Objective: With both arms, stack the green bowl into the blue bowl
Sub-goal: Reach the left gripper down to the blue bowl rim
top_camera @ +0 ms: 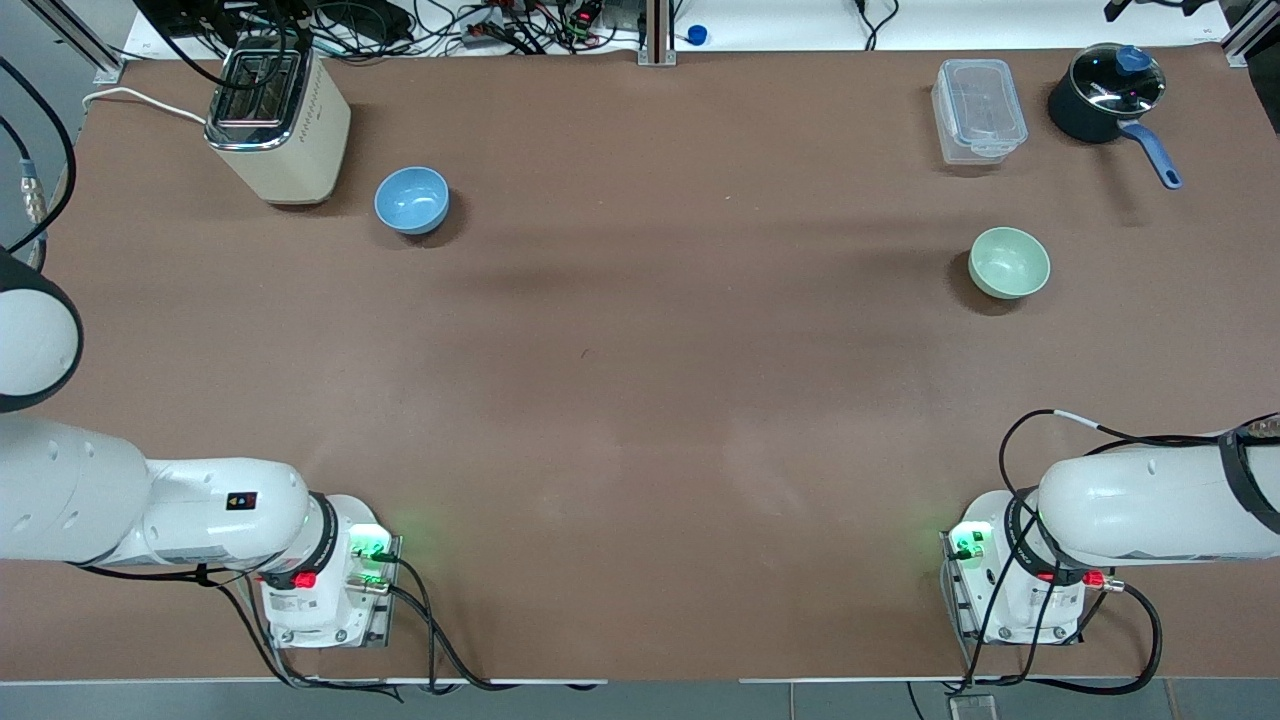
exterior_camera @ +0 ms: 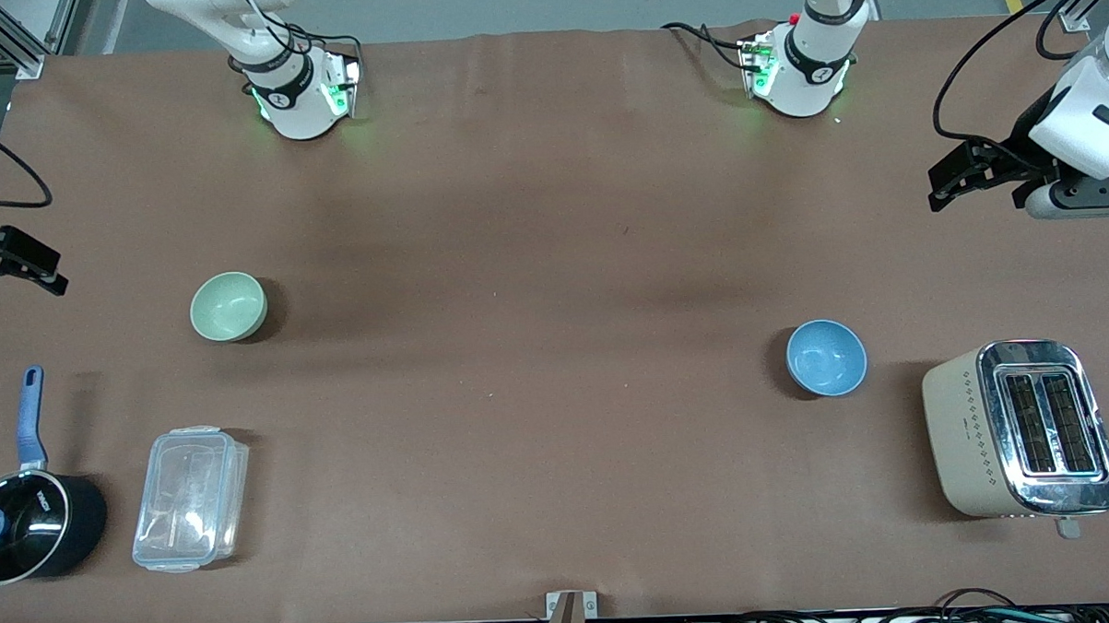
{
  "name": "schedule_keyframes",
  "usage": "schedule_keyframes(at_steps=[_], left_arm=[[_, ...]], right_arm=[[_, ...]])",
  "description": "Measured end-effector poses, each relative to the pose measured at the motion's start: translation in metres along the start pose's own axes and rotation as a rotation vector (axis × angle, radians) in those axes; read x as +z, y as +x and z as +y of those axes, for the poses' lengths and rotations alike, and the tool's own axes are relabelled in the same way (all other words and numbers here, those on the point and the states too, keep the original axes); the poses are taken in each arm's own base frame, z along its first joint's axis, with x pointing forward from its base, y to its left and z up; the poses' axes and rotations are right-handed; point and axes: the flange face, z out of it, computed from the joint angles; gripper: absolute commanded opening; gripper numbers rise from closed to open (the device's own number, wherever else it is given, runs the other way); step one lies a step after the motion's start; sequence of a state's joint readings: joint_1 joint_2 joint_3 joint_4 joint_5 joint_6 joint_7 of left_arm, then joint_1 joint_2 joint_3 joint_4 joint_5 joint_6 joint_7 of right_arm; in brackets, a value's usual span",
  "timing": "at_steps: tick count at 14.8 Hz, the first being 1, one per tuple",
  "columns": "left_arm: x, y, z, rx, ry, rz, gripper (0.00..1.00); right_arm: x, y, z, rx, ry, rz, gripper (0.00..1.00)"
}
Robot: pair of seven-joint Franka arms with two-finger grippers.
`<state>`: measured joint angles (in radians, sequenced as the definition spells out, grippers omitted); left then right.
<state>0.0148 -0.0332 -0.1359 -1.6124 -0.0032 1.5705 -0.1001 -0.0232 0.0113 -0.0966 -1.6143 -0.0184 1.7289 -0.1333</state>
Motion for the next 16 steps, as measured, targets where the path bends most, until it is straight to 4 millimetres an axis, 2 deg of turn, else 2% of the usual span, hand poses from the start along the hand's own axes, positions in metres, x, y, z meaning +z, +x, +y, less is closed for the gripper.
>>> schedule_keyframes(at_steps=[3,5,8,11,14,16], left_arm=[[-0.001,0.000,0.000,0.000,0.000,0.001,1.00],[-0.002,0.001,-0.001,0.000,0.005,0.005,1.00],[0.017,0.021,-0.003,0.001,0.022,0.033,1.00],[0.073,0.054,-0.005,0.011,0.042,0.062,1.00],[0.141,0.076,-0.005,0.016,0.034,0.023,1.00],[0.181,0.088,-0.012,0.008,0.030,-0.006,1.00]], right_arm=[[-0.005,0.015,-0.001,0.007,-0.001,-0.022,1.00],[0.002,0.022,-0.001,0.020,0.007,-0.032,1.00],[0.012,0.025,0.000,0.028,0.017,-0.050,0.98],[0.021,0.022,0.000,0.032,0.024,-0.078,0.97],[0.037,0.017,0.011,0.053,0.029,-0.112,0.97],[0.041,0.015,0.020,0.075,0.050,-0.118,0.97]])
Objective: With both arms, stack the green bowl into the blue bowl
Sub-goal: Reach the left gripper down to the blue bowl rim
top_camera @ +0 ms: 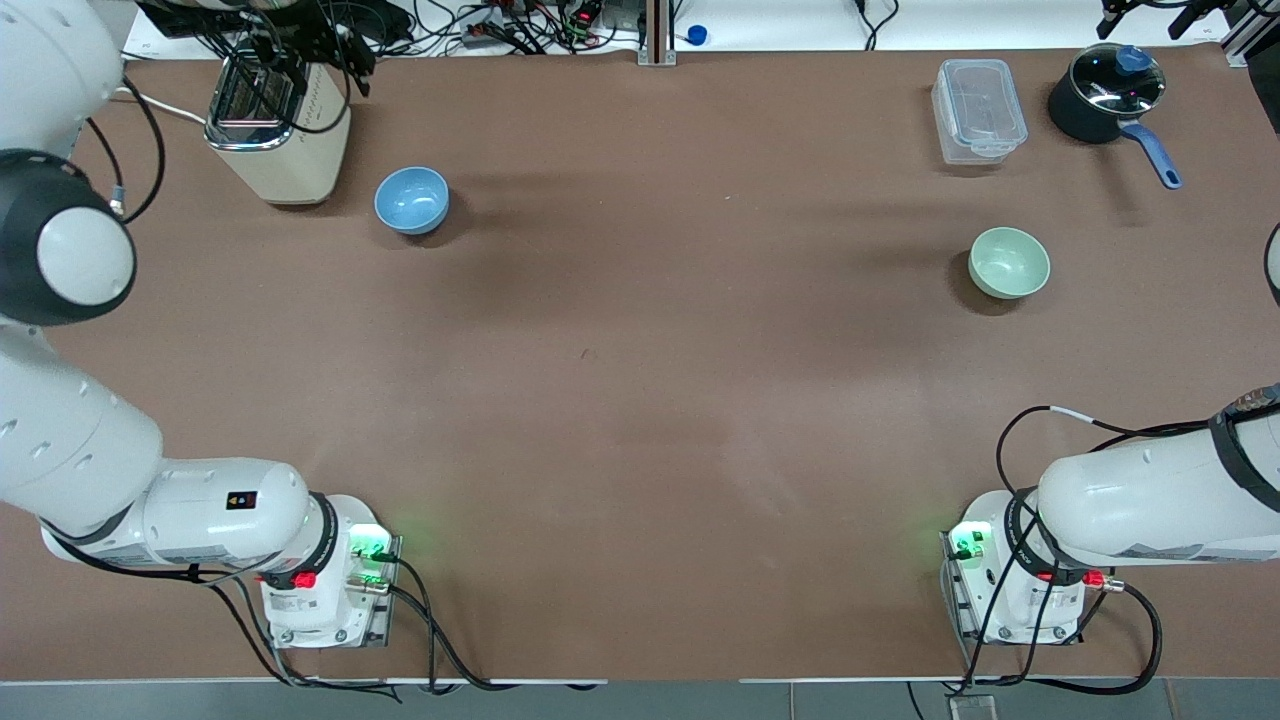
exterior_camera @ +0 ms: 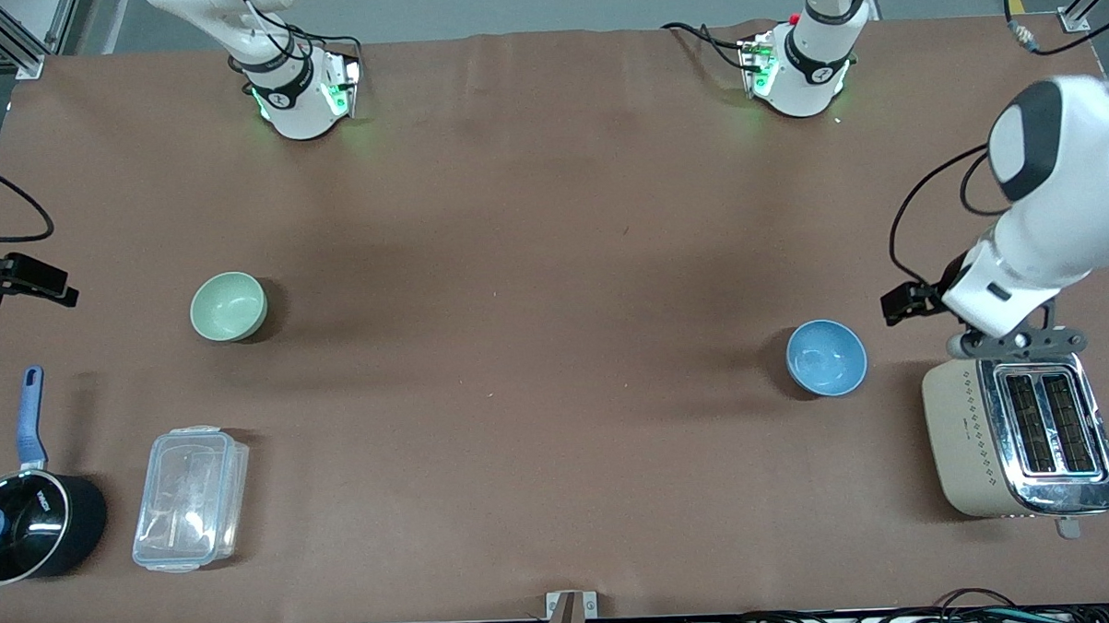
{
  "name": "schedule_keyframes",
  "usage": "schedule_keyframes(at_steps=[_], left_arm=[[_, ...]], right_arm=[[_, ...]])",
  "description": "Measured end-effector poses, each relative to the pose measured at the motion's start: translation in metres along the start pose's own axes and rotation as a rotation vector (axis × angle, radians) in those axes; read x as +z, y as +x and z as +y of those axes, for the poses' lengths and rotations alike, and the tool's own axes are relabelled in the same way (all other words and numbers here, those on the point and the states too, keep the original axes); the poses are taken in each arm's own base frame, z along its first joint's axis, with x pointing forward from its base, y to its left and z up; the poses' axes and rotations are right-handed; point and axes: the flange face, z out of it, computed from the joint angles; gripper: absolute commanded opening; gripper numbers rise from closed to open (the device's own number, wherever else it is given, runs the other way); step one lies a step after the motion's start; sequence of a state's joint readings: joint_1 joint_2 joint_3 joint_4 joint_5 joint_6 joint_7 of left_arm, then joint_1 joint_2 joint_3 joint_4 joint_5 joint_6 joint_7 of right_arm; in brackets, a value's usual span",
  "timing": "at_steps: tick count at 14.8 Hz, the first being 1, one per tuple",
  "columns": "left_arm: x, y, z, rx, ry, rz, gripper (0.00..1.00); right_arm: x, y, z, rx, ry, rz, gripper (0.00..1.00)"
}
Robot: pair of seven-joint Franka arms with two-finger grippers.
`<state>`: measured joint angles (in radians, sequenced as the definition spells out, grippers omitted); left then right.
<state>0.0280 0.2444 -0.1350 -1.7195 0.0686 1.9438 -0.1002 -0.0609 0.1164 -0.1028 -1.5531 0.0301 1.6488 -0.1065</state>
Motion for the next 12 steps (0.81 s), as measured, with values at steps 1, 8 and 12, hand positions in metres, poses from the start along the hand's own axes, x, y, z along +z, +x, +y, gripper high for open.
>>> schedule_keyframes(at_steps=[1,8,12], left_arm=[[0.021,0.005,-0.003,-0.005,-0.003,-0.009,1.00],[0.165,0.014,-0.022,0.008,0.018,-0.061,0.86],[0.202,0.012,-0.036,0.001,0.027,-0.113,0.60]], right_arm=[[0.004,-0.001,0.005,0.016,0.028,-0.007,0.97],[0.044,-0.011,0.034,0.114,0.195,-0.071,1.00],[0.070,-0.018,0.030,0.131,0.258,-0.131,1.00]])
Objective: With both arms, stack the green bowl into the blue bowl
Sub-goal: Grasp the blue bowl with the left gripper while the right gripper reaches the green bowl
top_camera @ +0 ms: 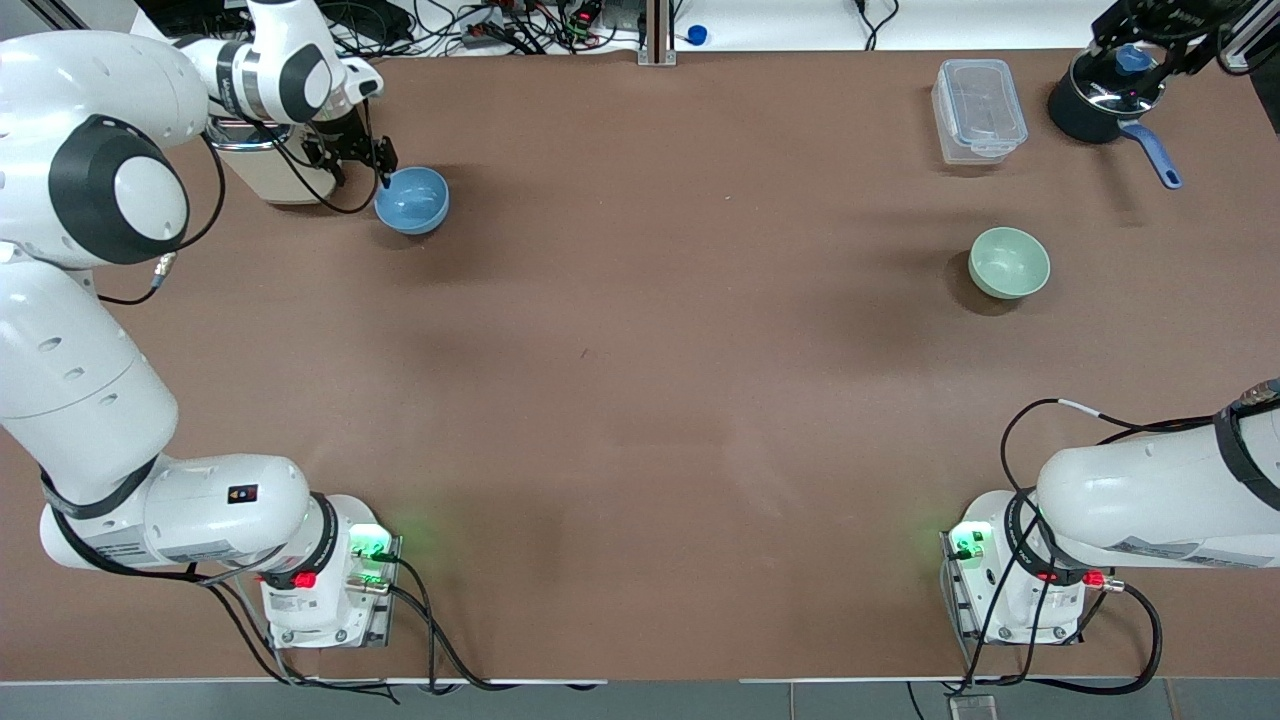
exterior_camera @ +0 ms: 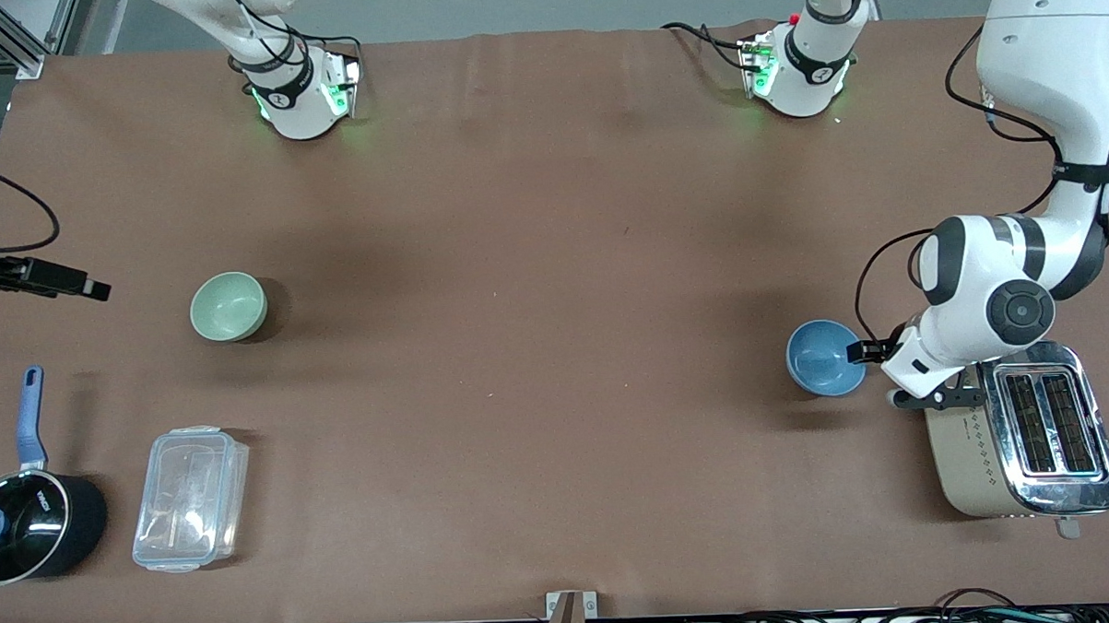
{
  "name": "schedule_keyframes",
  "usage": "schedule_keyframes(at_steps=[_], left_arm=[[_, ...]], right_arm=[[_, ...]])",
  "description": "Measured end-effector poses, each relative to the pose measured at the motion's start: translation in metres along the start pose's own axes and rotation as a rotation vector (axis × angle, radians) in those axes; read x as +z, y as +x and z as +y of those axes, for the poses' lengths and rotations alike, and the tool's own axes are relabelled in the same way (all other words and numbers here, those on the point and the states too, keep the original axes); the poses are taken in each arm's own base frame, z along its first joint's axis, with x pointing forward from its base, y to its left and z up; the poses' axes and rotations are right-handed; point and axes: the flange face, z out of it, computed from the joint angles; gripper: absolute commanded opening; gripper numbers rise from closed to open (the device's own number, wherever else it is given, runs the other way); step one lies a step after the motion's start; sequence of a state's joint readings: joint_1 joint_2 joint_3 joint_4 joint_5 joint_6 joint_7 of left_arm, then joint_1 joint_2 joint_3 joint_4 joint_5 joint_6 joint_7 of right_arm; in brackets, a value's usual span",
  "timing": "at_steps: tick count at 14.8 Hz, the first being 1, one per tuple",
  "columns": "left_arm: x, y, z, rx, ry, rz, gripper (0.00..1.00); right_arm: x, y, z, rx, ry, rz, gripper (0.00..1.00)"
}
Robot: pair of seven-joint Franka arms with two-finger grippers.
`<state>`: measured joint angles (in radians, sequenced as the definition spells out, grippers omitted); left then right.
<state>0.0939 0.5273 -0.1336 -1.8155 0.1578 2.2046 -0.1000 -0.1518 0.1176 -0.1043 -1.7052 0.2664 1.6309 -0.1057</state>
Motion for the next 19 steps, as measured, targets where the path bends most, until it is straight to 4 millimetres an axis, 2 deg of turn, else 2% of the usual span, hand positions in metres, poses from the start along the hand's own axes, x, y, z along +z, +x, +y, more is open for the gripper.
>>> schedule_keyframes(at_steps=[3,6,7,9,12,13,15,17,19], left_arm=[[0.017,0.000,0.003,-0.022,-0.034,-0.027,0.38],[0.022,0.001,0.014,-0.043,-0.083,-0.038,0.05],[0.022,0.002,0.018,-0.044,-0.093,-0.038,0.00],[0.021,0.005,0.022,-0.047,-0.107,-0.038,0.00],[0.003,0.014,0.040,-0.035,-0.135,-0.001,0.00],[-0.007,0.018,0.055,-0.038,-0.154,0.016,0.00],[-0.033,0.022,0.098,-0.068,-0.196,0.044,0.00],[-0.054,0.017,0.150,-0.110,-0.237,0.048,0.00],[-0.064,0.004,0.208,-0.146,-0.252,0.037,0.00]], right_arm=[[0.033,-0.003,0.012,0.025,0.009,-0.056,1.00],[0.036,-0.006,0.035,0.055,0.020,-0.069,1.00],[0.035,-0.007,0.039,0.056,0.022,-0.071,1.00],[0.036,-0.007,0.041,0.060,0.023,-0.072,1.00],[0.048,0.000,0.048,0.071,0.021,-0.075,1.00],[0.053,0.006,0.050,0.072,0.013,-0.068,1.00],[0.068,0.018,0.054,0.071,-0.011,-0.054,1.00],[0.091,0.033,0.054,0.059,-0.036,-0.045,1.00],[0.122,0.049,0.051,0.039,-0.076,-0.050,1.00]])
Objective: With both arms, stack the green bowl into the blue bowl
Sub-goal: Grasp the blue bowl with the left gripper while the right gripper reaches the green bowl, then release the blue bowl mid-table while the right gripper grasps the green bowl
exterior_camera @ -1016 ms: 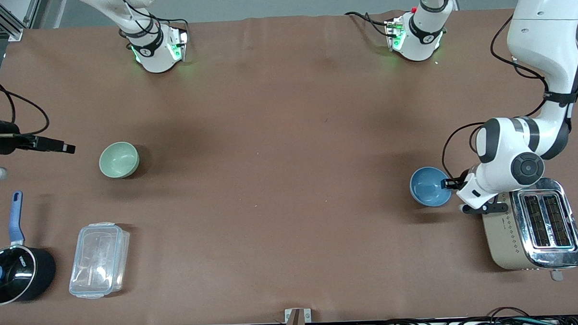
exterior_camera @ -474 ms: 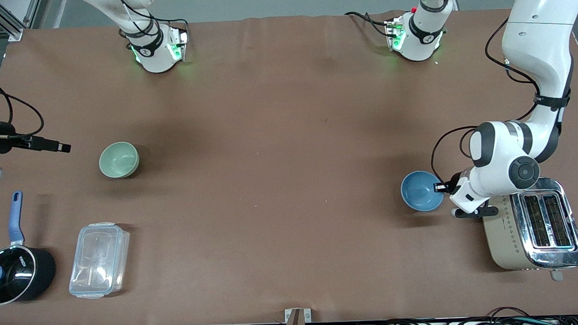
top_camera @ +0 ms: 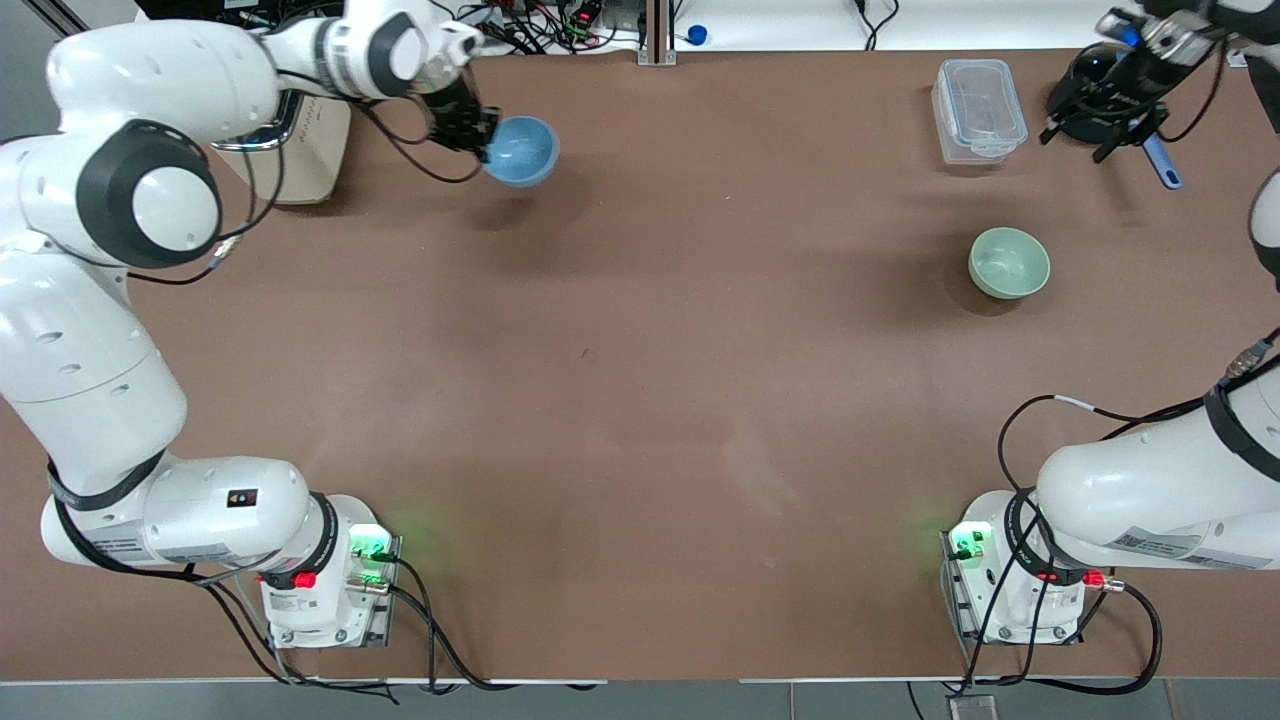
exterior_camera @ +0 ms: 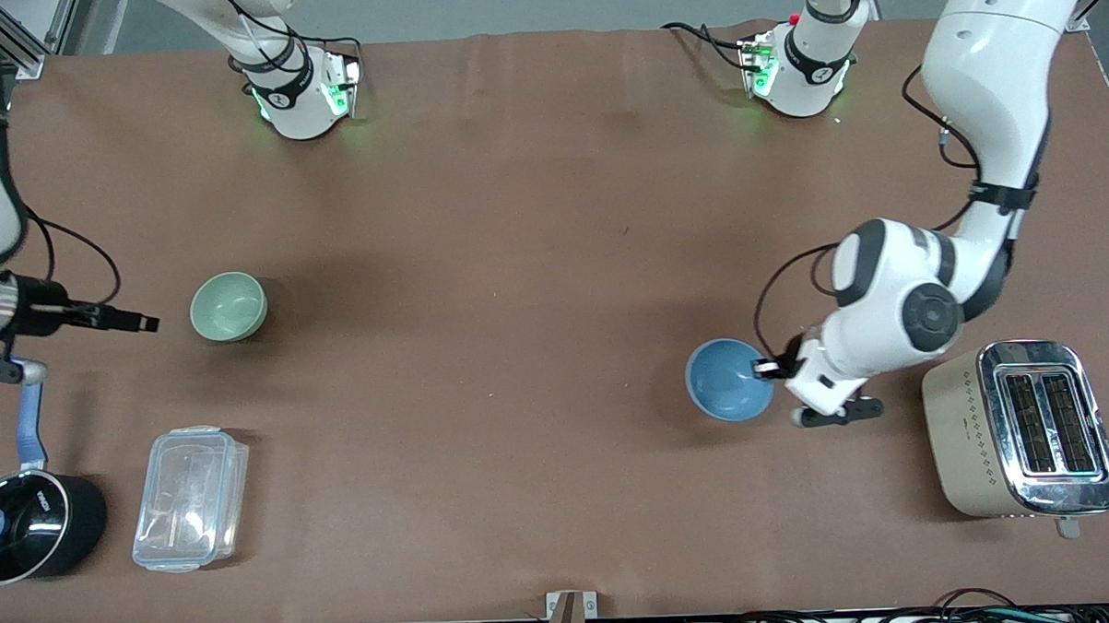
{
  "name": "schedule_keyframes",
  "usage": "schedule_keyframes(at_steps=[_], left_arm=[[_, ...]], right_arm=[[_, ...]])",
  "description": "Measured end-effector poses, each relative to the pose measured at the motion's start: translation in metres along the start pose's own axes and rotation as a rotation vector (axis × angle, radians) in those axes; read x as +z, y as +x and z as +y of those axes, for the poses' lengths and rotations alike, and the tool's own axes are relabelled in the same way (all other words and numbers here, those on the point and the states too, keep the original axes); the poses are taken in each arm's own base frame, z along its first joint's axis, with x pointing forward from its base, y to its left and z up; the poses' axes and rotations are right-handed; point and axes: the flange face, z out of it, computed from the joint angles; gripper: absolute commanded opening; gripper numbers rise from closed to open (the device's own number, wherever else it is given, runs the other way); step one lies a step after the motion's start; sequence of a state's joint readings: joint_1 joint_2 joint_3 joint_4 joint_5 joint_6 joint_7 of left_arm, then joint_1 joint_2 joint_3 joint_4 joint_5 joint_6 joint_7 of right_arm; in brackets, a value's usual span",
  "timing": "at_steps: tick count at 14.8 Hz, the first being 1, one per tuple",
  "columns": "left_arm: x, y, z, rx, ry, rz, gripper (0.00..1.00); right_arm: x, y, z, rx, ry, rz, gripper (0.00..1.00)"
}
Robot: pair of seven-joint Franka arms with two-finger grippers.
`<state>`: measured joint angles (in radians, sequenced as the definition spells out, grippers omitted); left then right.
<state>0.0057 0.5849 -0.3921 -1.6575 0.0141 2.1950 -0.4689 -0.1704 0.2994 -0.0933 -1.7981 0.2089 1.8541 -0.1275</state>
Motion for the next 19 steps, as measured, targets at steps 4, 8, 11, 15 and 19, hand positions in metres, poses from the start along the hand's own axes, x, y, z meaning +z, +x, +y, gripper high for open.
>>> schedule_keyframes(at_steps=[4,8,11,15,19], left_arm=[[0.038,-0.054,0.100,-0.053,0.012,-0.042,0.00],[0.083,-0.089,0.152,-0.072,-0.011,-0.046,0.00],[0.112,-0.119,0.187,-0.096,-0.030,-0.046,0.01],[0.141,-0.153,0.219,-0.119,-0.057,-0.042,0.45],[0.140,-0.148,0.220,-0.129,-0.062,-0.023,1.00]], right_arm=[[0.043,0.017,0.009,-0.004,-0.050,-0.031,1.00],[0.077,0.029,0.024,-0.010,-0.107,-0.035,1.00],[0.122,0.023,0.040,-0.022,-0.122,-0.008,1.00],[0.152,0.003,0.067,-0.055,-0.113,-0.051,1.00],[0.164,-0.007,0.068,-0.072,-0.103,-0.094,1.00]])
